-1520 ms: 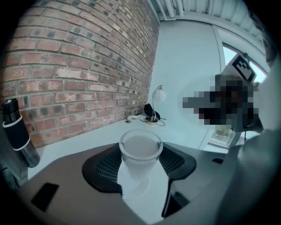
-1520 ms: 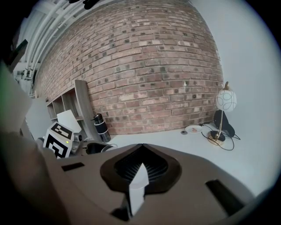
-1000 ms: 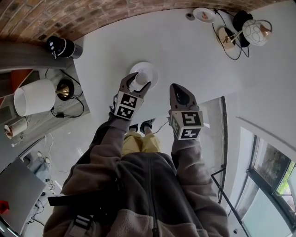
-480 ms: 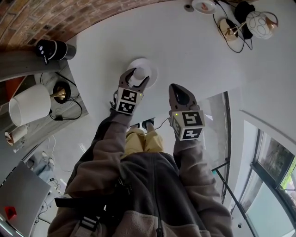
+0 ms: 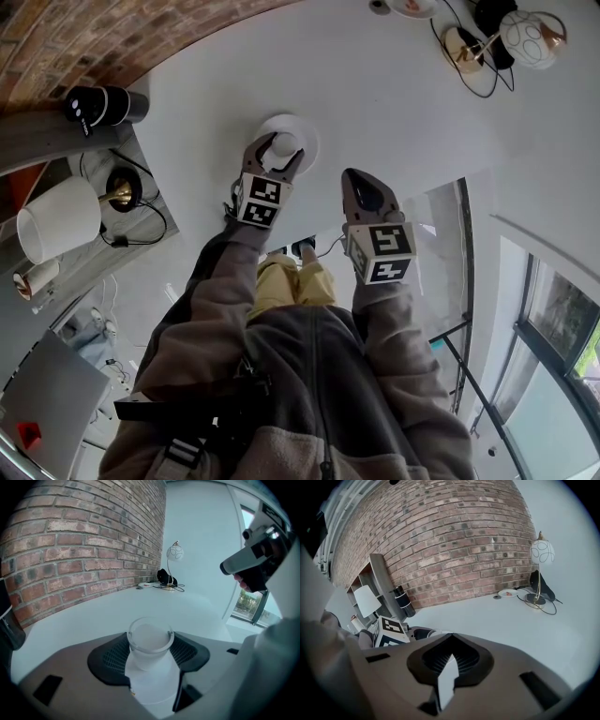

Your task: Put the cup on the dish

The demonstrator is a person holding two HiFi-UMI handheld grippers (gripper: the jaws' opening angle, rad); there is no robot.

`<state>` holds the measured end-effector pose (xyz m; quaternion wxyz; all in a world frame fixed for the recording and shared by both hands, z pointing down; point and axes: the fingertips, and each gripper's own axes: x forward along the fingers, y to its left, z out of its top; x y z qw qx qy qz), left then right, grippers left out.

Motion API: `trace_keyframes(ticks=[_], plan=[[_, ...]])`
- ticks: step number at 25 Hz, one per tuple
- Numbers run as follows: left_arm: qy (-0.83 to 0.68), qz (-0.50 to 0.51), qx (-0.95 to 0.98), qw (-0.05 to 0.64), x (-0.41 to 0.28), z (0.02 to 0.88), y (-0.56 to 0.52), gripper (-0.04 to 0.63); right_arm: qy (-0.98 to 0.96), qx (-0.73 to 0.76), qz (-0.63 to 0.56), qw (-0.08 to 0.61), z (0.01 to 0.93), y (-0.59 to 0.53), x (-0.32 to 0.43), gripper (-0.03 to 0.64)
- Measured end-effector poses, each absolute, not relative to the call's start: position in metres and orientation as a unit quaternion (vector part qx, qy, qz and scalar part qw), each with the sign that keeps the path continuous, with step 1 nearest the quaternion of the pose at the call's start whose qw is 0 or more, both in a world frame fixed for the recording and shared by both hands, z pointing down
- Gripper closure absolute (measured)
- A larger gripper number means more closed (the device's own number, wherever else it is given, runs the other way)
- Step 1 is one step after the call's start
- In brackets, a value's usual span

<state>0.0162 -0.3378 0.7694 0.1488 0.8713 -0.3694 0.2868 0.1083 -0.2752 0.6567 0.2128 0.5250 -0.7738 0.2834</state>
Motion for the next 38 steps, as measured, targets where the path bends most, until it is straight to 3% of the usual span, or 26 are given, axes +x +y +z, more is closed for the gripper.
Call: trace_keyframes(ticks=[16, 27, 28, 29, 32, 35, 38], plan=[[-0.356, 0.298, 0.873, 0.149, 0.017, 0.764, -0.329, 0.325, -0.77, 0.533, 0.282, 0.208, 0.654, -0.269, 0.118, 0.617], [-0.395, 0.244, 0.874, 0.141, -0.041, 0.668, -0.29, 0.328, -0.78, 0.548, 0.259, 0.153, 0.61, -0.262, 0.12, 0.617], [-0.404, 0.235, 0.874, 0.136, -0.044, 0.653, -0.291, 0.348, -0.783, 0.55, 0.253, 0.146, 0.603, -0.263, 0.119, 0.617], [-0.413, 0.224, 0.873, 0.133, -0.048, 0.639, -0.292, 0.414, -0.785, 0.55, 0.247, 0.14, 0.594, -0.263, 0.117, 0.617], [-0.436, 0.199, 0.87, 0.118, -0.055, 0.597, -0.288, 0.435, -0.793, 0.552, 0.227, 0.125, 0.566, -0.258, 0.115, 0.617], [-0.449, 0.179, 0.869, 0.102, -0.057, 0.558, -0.279, 0.536, -0.802, 0.551, 0.208, 0.097, 0.531, -0.253, 0.115, 0.617], [-0.453, 0.161, 0.872, 0.089, -0.057, 0.522, -0.264, 0.568, -0.81, 0.551, 0.189, 0.066, 0.492, -0.243, 0.116, 0.617]])
